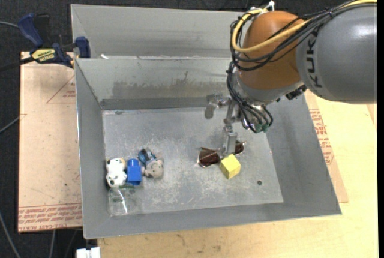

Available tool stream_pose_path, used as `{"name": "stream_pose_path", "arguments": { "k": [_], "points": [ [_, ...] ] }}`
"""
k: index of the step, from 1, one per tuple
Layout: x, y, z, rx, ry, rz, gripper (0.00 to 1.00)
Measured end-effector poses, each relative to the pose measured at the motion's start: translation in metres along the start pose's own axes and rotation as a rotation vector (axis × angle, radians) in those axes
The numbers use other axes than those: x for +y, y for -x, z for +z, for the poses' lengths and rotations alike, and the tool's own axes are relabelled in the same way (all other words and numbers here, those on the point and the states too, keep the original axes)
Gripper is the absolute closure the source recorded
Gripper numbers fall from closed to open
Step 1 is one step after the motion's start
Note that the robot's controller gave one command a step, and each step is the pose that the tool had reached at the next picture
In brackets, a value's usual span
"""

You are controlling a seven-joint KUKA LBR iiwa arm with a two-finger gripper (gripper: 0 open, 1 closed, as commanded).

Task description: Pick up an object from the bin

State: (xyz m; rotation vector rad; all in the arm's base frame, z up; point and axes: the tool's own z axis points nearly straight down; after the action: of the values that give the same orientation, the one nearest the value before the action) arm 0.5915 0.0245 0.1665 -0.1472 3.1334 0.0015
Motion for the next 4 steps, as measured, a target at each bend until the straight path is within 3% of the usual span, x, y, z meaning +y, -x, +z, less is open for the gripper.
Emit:
{"name": "stream_pose_path", "arguments": {
  "k": [1,2,3,4],
  "points": [
    [-0.043,-0.032,0.006,0.006,-0.001,-0.143,0.0],
    [-0.022,-0.027,0.024,0.004,0.001,-0.171,0.0],
    [-0.023,-0.035,0.093,0.001,0.0,-0.202,0.0],
    [-0.025,-0.034,0.112,0.001,0.002,-0.254,1.0]
  ]
}}
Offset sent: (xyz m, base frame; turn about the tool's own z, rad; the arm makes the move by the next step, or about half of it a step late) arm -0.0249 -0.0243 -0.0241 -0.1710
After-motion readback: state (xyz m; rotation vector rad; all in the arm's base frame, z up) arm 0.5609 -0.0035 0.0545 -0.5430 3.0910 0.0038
